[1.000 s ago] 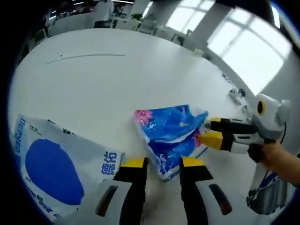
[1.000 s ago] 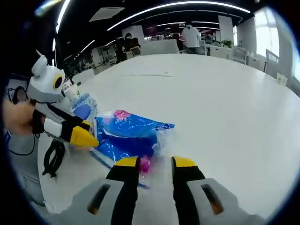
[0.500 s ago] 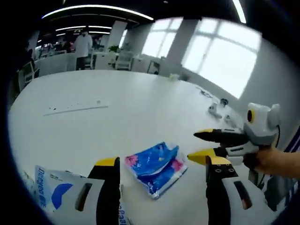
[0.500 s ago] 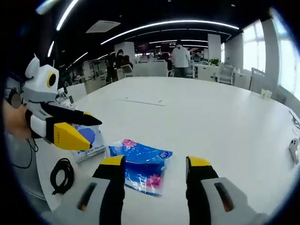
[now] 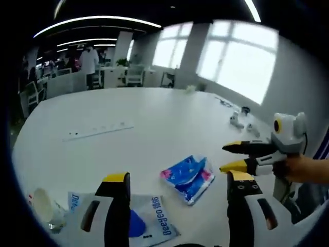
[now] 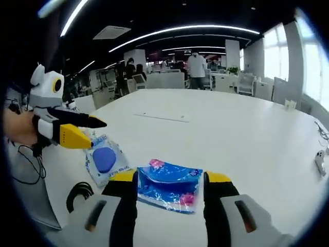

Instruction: Arrange the tabletop items into an orderly group along one side of the table until the central work area is clear of visible clutter.

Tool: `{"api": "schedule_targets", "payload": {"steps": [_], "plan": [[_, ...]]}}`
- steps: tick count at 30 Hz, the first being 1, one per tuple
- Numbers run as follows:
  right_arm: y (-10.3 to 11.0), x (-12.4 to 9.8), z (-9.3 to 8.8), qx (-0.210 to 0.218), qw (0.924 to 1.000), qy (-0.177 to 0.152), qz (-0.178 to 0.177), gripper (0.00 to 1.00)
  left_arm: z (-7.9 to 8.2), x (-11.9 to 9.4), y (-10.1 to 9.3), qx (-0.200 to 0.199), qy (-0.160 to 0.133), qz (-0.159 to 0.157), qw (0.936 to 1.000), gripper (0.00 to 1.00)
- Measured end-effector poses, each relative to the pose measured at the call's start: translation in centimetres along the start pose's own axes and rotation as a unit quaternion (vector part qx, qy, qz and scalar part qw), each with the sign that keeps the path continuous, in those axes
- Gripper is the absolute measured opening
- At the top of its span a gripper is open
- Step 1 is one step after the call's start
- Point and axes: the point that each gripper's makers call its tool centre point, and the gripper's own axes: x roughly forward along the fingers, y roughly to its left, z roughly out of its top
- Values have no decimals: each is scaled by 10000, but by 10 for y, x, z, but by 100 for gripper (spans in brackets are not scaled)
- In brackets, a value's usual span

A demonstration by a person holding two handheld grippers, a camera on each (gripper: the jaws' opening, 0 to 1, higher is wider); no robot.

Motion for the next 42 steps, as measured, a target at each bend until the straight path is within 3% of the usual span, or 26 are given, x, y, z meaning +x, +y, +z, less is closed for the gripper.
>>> {"api": "schedule_targets", "payload": {"steps": [5,11,18,29,35,42], "plan": [[15,1,-3,66,9999,41,81,47,-18,-17,15,-86,128,95,9998,73],[39,9,-9,160,9995,123,243,45,-39,-37,51,-158,212,360,9990,71],[56,19,-11,200,9990,165,362,45,-53,-56,62,-86,309,465,9984,69],[84,35,-23,248,9975,347,570,44,-73,-76,110,-236,426,784,9957,67],[94,41,-28,270,9965,452,644,43,-81,-79,123,-327,504,893,9942,66],[103,48,-31,354,9956,499,714,43,-94,-78,125,-414,629,904,9931,66]]}}
